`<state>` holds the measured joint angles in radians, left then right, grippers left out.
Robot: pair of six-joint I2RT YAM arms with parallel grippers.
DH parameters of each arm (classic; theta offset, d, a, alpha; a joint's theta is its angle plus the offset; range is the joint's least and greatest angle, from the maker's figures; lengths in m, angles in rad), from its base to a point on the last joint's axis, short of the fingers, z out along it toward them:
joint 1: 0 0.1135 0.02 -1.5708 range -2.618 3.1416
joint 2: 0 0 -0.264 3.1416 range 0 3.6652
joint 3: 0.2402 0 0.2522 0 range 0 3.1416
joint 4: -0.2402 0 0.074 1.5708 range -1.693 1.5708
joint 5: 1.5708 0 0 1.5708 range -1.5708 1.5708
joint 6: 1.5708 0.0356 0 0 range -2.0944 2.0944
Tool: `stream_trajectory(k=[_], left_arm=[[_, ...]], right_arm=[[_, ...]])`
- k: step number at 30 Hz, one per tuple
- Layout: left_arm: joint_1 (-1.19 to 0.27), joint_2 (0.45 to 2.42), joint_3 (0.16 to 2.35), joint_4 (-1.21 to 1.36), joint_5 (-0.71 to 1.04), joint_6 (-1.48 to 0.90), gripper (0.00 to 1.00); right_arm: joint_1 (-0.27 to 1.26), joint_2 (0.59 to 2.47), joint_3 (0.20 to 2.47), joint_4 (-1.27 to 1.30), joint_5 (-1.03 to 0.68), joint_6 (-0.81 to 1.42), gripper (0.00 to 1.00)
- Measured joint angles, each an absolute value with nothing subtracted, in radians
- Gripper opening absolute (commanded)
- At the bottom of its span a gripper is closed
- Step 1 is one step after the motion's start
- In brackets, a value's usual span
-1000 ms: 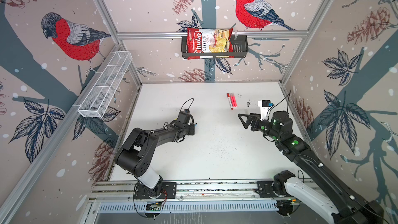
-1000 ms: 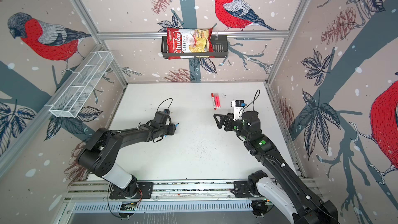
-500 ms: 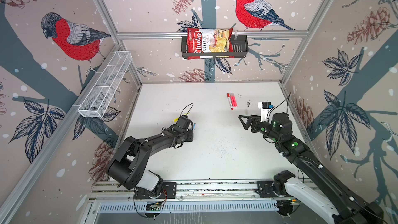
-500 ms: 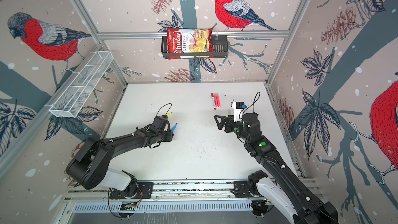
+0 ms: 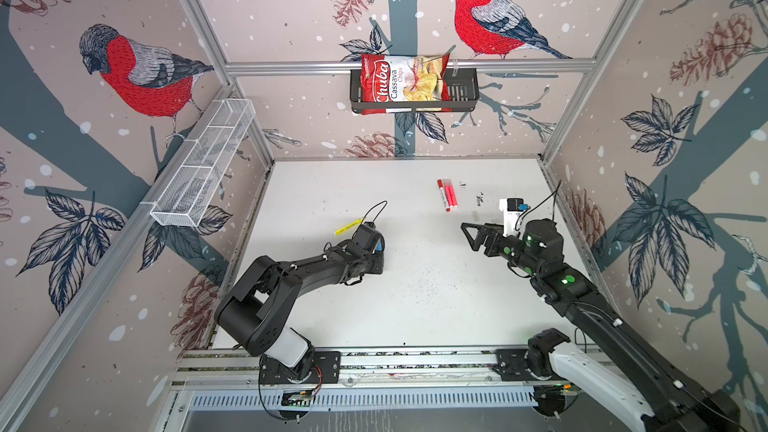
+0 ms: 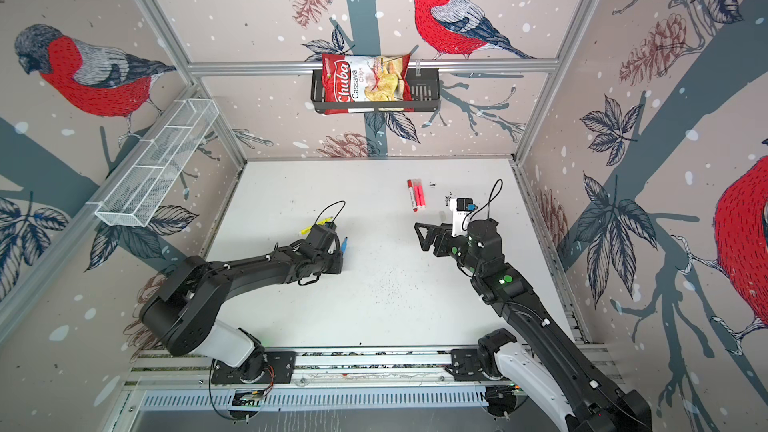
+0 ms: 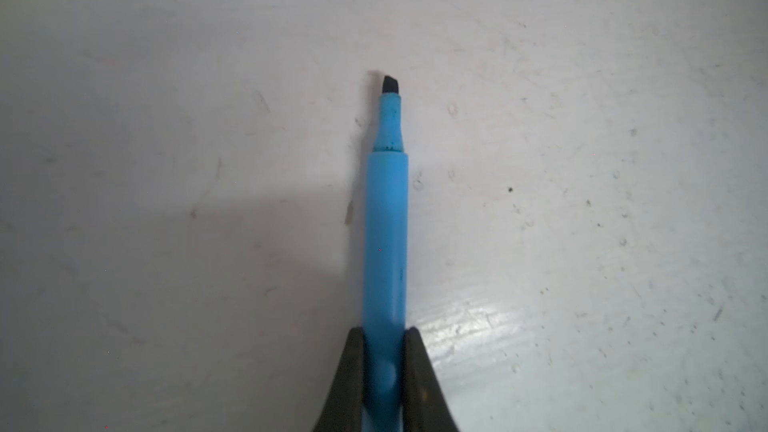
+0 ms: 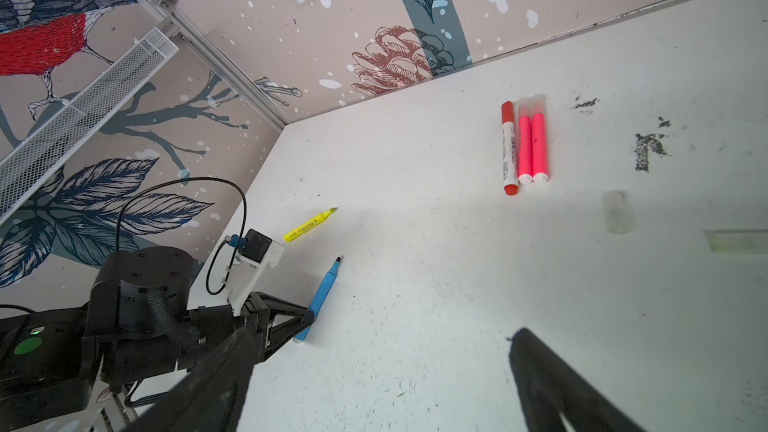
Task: Insert the pens into the pen caps
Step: 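Lift the blue highlighter upright with the left gripper while the right gripper approaches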
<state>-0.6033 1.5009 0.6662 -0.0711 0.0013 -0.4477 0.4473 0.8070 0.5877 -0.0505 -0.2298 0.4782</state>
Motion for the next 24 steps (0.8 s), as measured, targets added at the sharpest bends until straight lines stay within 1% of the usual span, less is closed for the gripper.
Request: stream_trajectory(k=[3,5,7,10,13,17,24], left_arm=[[-0.620,1.366,0.600,-0.012,0.041,-0.447,0.12],[-0.630,1.240,0.520,0.083,0.084,-0.448,0.13],[-0.638,1.137,0.448,0.189,0.133,-0.461,0.13],[-0.644,1.034,0.378,0.312,0.184,-0.481,0.13],[-0.646,0.985,0.364,0.386,0.217,-0.495,0.13],[-0.667,0.946,0.347,0.448,0.236,-0.509,0.13],[-0.710,0.919,0.323,0.500,0.231,-0.529,0.13]], right_arm=[[0.451,0.820,0.566,-0.015,-0.281,0.495,0.99],[0.467,0.839,0.541,0.032,-0.354,0.500,1.00],[0.499,0.869,0.527,0.074,-0.423,0.505,1.00],[0.572,0.931,0.534,0.126,-0.490,0.505,1.00],[0.646,0.993,0.567,0.149,-0.506,0.504,0.99],[0.728,1.071,0.612,0.179,-0.504,0.503,0.94],[0.801,1.151,0.657,0.225,-0.478,0.505,0.86]])
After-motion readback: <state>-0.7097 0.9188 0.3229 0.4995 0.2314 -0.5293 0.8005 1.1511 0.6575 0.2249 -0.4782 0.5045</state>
